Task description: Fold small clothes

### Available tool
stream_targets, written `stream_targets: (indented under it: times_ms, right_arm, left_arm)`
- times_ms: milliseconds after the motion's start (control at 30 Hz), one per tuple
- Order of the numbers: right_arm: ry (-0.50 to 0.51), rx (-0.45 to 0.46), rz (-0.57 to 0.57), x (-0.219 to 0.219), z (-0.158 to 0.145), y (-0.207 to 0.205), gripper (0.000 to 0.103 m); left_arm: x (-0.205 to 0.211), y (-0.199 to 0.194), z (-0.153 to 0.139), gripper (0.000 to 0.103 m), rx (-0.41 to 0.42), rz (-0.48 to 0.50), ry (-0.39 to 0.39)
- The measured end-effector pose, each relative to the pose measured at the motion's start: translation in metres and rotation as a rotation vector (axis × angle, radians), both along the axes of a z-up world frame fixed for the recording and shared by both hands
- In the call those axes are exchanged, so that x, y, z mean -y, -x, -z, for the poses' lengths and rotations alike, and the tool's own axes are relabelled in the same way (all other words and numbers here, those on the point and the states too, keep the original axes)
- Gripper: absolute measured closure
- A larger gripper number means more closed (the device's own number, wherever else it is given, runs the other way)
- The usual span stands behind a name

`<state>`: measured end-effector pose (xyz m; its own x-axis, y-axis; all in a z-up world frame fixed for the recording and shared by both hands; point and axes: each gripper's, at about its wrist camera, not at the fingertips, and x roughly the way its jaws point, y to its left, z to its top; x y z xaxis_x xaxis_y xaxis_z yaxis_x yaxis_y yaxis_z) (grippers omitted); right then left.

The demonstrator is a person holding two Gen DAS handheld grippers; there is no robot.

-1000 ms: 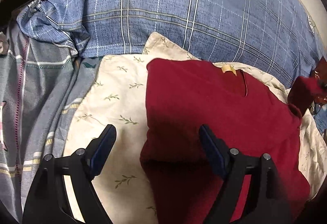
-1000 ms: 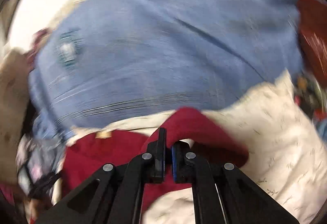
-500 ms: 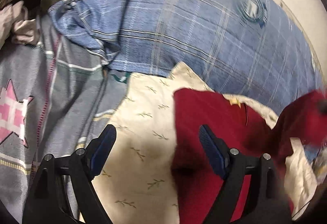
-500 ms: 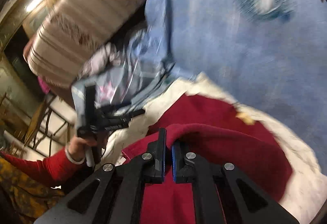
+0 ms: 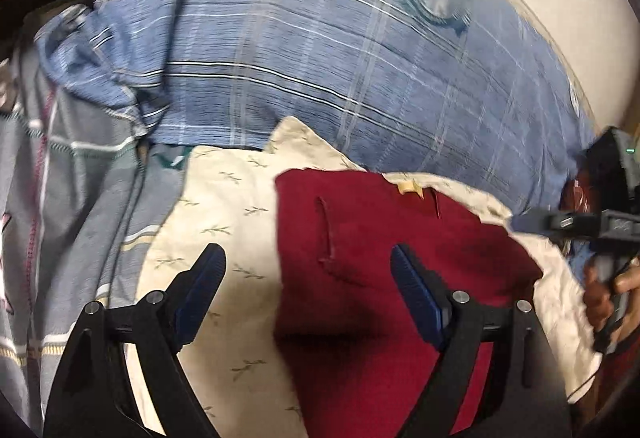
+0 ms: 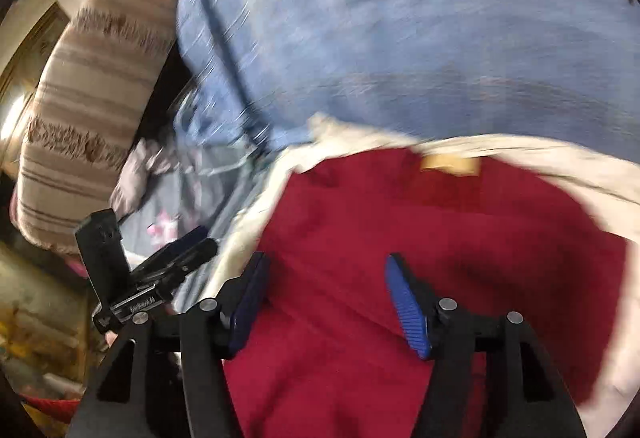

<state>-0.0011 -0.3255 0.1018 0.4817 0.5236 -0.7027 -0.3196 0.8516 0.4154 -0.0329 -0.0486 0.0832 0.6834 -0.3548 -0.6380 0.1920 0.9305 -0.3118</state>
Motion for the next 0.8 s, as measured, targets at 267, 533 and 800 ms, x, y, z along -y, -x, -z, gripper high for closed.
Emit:
stream_targets:
  times_ms: [267, 533, 800]
  right_arm:
    - [0.377, 0.158, 0.225, 0.075, 0.011, 0.079, 0.037]
    - [0.627, 0.158, 0.243, 0.064, 0.061, 0.057, 0.073]
    - [0.572, 0.079, 0.286, 0.089, 0.078, 0.076, 0.090]
  left_arm:
    - [0.031, -0.016, 0.018, 0.018, -0.050, 0.039, -0.022]
    - [0.036, -0.020, 0.035, 0.018, -0.088, 0.019, -0.034]
    - [0.040, -0.017, 0.033, 0.018, -0.077, 0.019, -0.077]
